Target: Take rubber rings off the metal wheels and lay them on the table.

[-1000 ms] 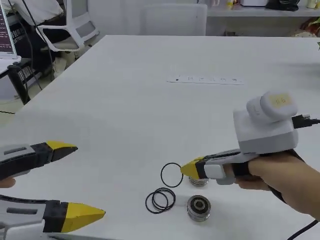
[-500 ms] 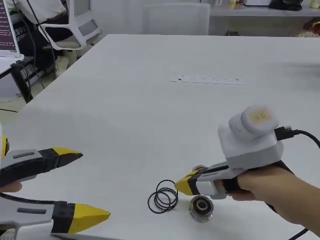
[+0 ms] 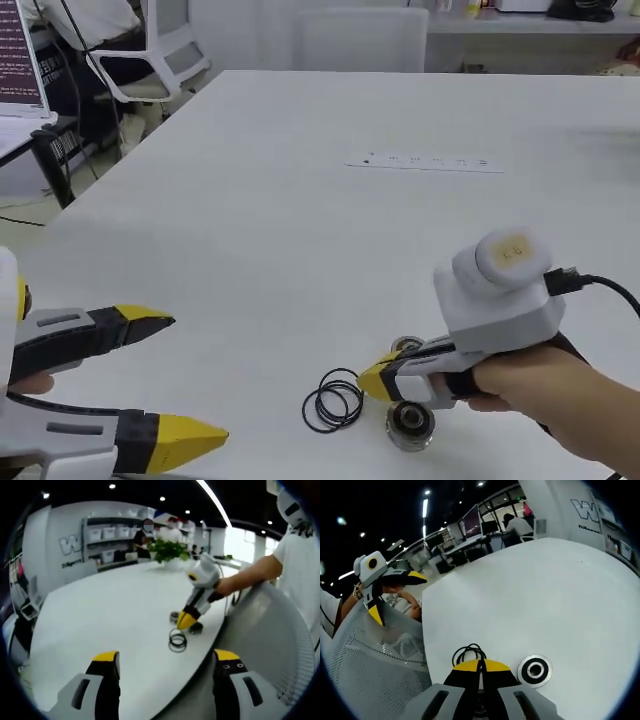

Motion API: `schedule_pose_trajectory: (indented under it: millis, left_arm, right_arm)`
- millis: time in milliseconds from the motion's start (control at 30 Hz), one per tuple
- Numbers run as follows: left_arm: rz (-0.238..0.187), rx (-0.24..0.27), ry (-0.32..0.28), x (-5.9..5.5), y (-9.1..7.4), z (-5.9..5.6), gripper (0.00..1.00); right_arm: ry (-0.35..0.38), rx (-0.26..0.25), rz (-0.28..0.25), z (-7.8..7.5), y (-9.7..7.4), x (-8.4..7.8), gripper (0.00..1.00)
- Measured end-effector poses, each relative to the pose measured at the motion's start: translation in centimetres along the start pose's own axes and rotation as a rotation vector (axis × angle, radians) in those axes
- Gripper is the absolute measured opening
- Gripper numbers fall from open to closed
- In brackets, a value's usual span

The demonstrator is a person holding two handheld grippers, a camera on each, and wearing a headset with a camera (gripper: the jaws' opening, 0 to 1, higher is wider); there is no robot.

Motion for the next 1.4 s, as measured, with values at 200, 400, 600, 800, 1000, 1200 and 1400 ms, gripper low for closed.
schedule_pose_trajectory:
  millis: [200,400,600,800,1000,1200,1400]
  left_arm:
    - [0.005,0.006,-0.007,-0.1,0.0,0.2,0.76]
    - [0.006,0.007,-0.008,-0.2,0.0,0.2,0.76]
    - [-0.002,0.015,-0.010,-0.1,0.0,0.3,0.74]
    - [-0.008,0.022,-0.015,0.0,0.0,0.4,0.74]
    - [-0.009,0.023,-0.014,-0.1,-0.1,0.4,0.74]
    - [-0.007,0.022,-0.012,-0.1,-0.1,0.3,0.74]
    - [-0.005,0.016,-0.014,-0.2,0.0,0.3,0.75]
  right_arm:
    - [-0.058,-0.019,0.031,0.0,0.4,-0.3,0.00]
    - [-0.097,-0.023,0.059,0.1,0.6,-0.6,0.03]
    - [-0.131,-0.020,0.076,0.3,0.8,-0.7,0.09]
    - [-0.143,-0.018,0.077,0.4,0.9,-0.6,0.09]
    - [-0.140,-0.025,0.069,0.3,0.8,-0.5,0.09]
    - [-0.130,-0.029,0.047,0.2,0.2,0.0,0.09]
    - [-0.109,0.002,0.029,1.0,-0.2,0.6,0.13]
Point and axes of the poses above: the centre of the closed fingertips' face, and the gripper's own axes: y roughly forward along the fingers, z roughly to its left, x roughly out of its top, the point moved 6 cm from there along -y, roughly backward along the fingers, and after that the axes turned 5 degrees about -y, right-handed, at the moved point
